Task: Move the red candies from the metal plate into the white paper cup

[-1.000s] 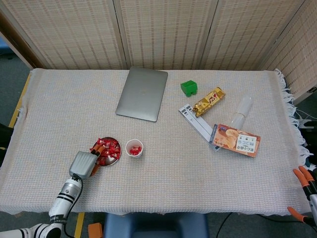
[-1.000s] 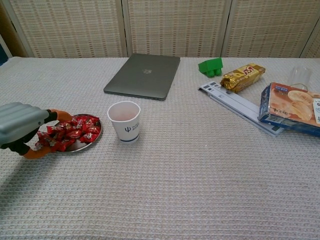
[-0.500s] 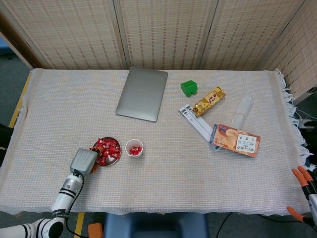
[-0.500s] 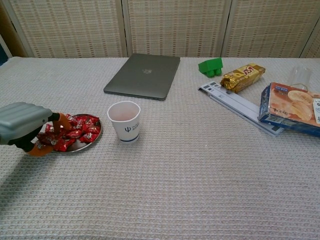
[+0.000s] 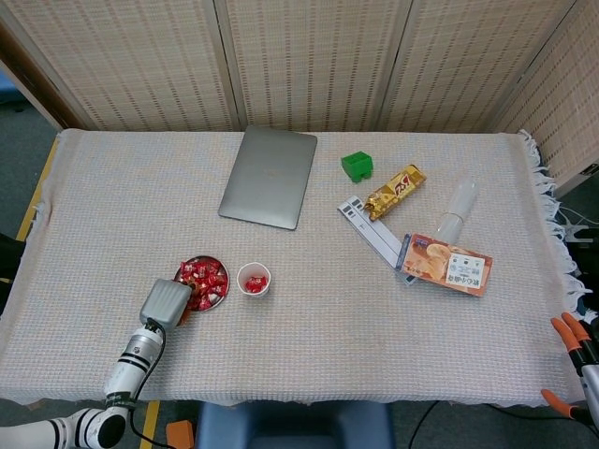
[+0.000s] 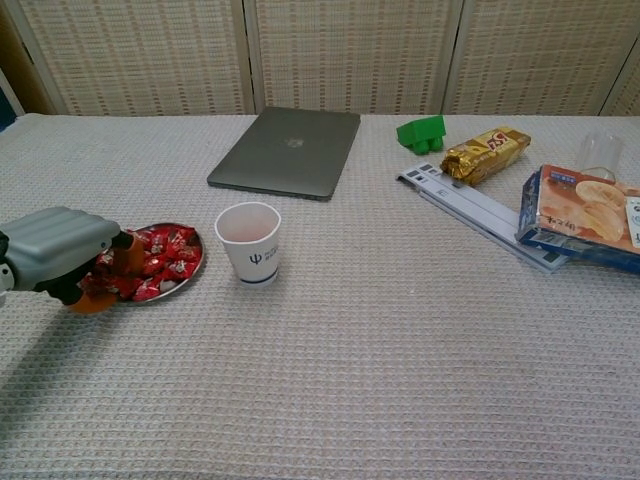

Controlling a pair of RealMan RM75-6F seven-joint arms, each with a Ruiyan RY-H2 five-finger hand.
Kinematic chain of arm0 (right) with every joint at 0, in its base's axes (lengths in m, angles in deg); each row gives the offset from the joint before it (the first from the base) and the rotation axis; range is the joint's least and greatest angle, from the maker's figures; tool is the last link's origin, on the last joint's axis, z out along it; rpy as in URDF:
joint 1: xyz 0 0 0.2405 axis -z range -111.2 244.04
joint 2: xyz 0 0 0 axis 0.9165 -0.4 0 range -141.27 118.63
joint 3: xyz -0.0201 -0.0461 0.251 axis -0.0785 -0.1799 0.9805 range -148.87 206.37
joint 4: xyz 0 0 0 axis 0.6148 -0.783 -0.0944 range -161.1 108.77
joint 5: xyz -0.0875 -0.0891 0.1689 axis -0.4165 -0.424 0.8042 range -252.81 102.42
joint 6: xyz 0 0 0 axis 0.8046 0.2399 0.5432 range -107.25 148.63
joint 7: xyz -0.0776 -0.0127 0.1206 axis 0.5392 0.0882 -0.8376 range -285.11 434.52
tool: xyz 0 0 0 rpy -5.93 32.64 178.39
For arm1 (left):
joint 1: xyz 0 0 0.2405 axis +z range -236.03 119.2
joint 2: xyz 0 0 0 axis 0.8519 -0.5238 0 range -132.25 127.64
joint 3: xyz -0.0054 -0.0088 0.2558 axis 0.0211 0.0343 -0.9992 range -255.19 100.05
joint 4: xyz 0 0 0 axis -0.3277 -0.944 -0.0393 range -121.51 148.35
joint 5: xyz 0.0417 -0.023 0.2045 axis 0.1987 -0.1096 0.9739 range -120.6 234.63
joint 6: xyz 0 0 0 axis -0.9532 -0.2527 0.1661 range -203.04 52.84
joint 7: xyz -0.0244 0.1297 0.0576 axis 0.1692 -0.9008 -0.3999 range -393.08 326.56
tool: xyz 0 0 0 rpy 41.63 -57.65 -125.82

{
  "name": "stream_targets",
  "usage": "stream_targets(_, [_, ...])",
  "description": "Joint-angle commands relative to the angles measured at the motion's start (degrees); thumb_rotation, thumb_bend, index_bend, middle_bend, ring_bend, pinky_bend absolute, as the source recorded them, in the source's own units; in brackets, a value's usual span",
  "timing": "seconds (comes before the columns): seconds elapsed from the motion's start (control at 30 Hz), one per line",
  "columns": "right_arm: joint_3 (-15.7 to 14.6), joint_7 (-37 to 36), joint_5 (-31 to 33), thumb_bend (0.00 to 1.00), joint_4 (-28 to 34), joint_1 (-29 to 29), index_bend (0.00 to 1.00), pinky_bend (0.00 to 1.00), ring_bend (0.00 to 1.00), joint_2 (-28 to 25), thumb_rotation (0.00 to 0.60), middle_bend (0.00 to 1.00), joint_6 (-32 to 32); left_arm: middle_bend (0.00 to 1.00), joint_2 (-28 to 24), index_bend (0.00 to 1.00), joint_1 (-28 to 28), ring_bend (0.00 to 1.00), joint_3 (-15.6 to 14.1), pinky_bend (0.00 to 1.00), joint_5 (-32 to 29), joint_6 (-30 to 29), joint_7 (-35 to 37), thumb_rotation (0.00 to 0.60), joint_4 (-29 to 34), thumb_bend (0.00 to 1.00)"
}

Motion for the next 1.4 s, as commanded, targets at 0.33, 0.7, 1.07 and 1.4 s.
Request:
stream_targets(0.33, [0.0,0.0,0.3,0.06,0.1,-0.1,0.0,0.0,0.0,-0.1,0.6,0.0,0.2,0.57,0.2,0.53,-0.3,0.68,0.2,1.0,-0.2,0.1,-0.6,0.6,0.0,0.38])
stream_targets(0.7, [-0.1,0.4,0.2,0.06,0.3,-0.1,0.0,0.0,0.0,0.0,0.6,0.0,0.4,0.71,0.2,0.66,0.4,0.72,-0.2,1.0,0.4,-0.4,0.7,0.6,-1.5,0.51])
stream_targets(1.07, [0.0,0.4,0.4,0.06,0.3,-0.1,0.0,0.0,0.0,-0.1,0.6,0.0,0.4,0.81,0.7,0.75,1.4,0.78,0.2,1.0,2.5,-3.0,2.0,0.6,-2.1,0.73])
stream_targets(1.4, [0.0,0.0,0.2,0.06,0.2,-0.1,0.0,0.0,0.0,-0.2,0.6,0.0,0.1,0.84,-2.2,0.76,1.4,0.79,0.8,1.0,4.6,-5.5,-0.5,0.6,3.9,0.78])
